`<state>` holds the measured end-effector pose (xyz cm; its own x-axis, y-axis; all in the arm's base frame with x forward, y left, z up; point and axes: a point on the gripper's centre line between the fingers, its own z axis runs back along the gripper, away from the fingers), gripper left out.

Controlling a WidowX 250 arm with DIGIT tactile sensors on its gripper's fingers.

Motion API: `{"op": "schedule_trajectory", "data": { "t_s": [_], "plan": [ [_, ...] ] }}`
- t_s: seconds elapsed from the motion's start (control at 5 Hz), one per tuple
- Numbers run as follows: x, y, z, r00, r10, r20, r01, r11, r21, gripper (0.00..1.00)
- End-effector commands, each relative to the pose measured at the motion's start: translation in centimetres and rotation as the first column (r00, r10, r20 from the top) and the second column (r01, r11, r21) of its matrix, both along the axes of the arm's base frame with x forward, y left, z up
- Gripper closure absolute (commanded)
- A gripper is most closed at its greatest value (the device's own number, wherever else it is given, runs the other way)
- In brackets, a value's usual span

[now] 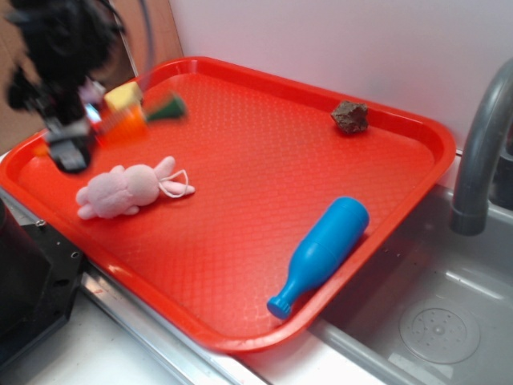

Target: Grab the carrot.

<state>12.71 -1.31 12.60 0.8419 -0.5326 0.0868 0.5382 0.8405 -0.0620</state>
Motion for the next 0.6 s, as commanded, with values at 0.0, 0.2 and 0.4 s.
{"op": "schedule_trajectory", "data": {
  "t_s": [0.0,0.2,0.4],
  "plan": [
    [0.3,4.2,7.1,0.967,0.254,-0.013,-0.252,0.964,0.085,1.0],
    [1.7,6.2,7.7,0.934,0.356,-0.007,-0.351,0.925,0.142,1.0],
    [1.9,7.5,7.0,0.917,0.398,-0.016,-0.391,0.909,0.143,1.0]
  ]
}}
